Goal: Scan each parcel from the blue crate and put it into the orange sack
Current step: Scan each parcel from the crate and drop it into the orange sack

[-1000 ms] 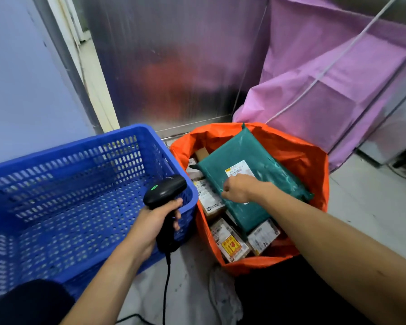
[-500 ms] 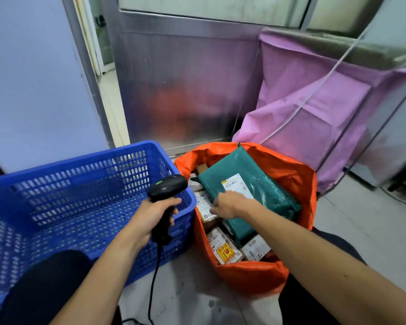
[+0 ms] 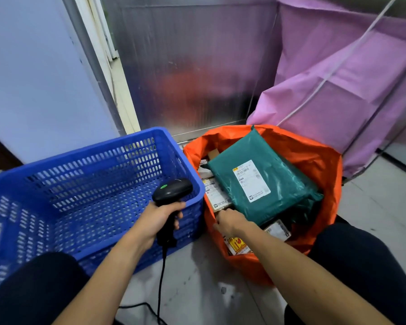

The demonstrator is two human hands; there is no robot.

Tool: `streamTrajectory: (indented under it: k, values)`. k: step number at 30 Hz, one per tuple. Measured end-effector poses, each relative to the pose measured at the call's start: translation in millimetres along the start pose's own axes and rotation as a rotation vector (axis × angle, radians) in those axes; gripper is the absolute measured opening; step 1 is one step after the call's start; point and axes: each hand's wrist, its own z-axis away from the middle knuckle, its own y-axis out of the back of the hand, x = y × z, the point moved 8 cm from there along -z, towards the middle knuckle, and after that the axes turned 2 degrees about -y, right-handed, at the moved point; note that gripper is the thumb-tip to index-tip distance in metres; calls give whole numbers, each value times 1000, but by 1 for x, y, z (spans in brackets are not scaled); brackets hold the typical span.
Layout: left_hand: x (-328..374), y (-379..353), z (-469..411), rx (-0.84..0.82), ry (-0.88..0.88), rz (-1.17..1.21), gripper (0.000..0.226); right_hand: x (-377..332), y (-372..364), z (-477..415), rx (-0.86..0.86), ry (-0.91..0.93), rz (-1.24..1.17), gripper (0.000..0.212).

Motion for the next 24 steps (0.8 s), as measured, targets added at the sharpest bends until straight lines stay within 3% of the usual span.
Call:
streamTrajectory:
  k: [7,12,16,24]
  values:
    - [-6,1,-8,-11,18,-9,5,8,26,0,256,-107,-165,35]
    - [-6,-7,-5,-59,22,-68,7,14,61,16,534,-158,-309,39]
    - [-6,-8,-3,-75,21,-57,8,5,90,32,729,-112,-318,38]
    - [-5,-3,0,-39,1,-33,8,-15,66,19,517,-27,-303,37]
